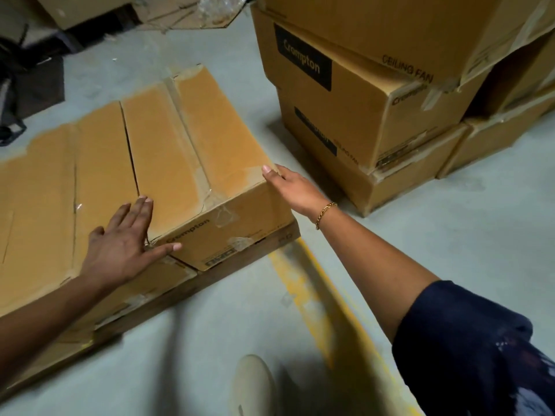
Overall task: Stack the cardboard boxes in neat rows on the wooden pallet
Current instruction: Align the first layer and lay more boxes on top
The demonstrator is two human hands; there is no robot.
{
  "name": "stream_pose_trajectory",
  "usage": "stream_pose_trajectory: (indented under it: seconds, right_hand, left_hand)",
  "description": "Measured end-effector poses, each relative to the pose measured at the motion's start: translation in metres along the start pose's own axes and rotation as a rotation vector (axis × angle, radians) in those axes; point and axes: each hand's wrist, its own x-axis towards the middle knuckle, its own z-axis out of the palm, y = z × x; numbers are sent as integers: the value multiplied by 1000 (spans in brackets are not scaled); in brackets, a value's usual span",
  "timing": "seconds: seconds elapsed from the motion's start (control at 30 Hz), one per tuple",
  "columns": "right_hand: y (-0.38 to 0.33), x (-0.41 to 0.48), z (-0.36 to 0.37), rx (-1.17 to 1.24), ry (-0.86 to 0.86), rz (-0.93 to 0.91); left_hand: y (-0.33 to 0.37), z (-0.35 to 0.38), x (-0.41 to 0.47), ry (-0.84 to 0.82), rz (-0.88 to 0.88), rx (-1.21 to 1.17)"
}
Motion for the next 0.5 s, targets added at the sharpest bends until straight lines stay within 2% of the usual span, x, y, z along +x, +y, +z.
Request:
stream_pose_trajectory:
  seconds: [0.2, 0.27, 0.33, 0.37, 0.43, 0.5]
  right_hand:
    - [-2, -2, -1, -46, 45, 7]
    - [-11, -7, -2, -265, 190, -108]
    - [-29, -13, 9, -575, 327, -329]
    - [-41, -14, 19, -696, 333, -449]
    - [-66, -15, 49, -862, 201, -605]
    - [-88, -11, 83, -977, 11, -644]
  left_hand:
    - [0, 1, 3, 11, 13, -4]
    - [-6, 1, -1, -18, 33, -15]
    - [-20, 4, -12, -20, 31, -23]
    - [-29, 7, -21, -7, 13, -19]
    - [-51, 13, -41, 17, -51, -22]
    - [-72, 22, -61, 5, -108, -35]
